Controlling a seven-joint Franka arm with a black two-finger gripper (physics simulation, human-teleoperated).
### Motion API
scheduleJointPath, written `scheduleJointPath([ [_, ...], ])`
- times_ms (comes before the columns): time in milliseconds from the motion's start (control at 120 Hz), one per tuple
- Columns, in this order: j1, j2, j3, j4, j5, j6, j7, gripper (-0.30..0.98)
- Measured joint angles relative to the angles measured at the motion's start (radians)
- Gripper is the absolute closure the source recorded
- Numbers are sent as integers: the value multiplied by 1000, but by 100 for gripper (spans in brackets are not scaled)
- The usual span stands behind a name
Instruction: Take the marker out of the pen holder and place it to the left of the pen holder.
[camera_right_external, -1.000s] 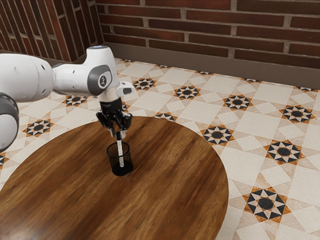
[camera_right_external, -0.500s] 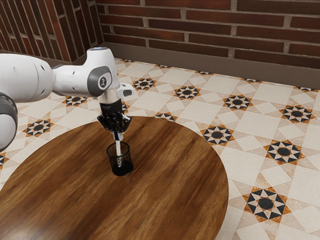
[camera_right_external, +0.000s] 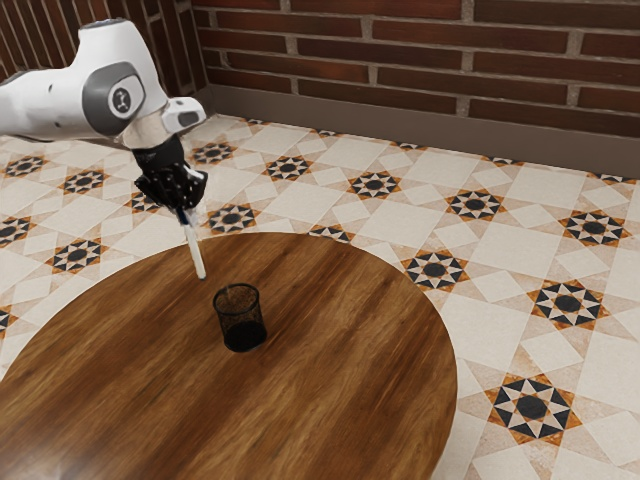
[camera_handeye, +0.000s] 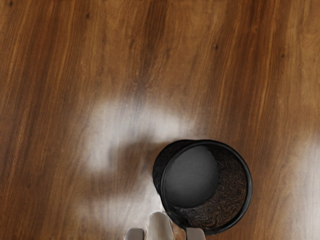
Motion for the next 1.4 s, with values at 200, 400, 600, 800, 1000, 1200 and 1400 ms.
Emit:
scheduleJointPath([
  [200, 55, 9, 82, -116, 25, -101, 7, 72],
  [400, 44, 15, 111, -202, 75, -316, -43, 72],
  [600, 50, 141, 104, -183, 83, -536, -112, 72],
  [800, 52, 170, 89, -171, 71, -597, -157, 39],
  [1000, 48, 161, 83, -148, 68, -612, -188, 16],
  [1200, 46, 135, 44, -50, 69, -601, -208, 8],
  [1400, 31, 92, -23, 199, 92, -422, -128, 4],
])
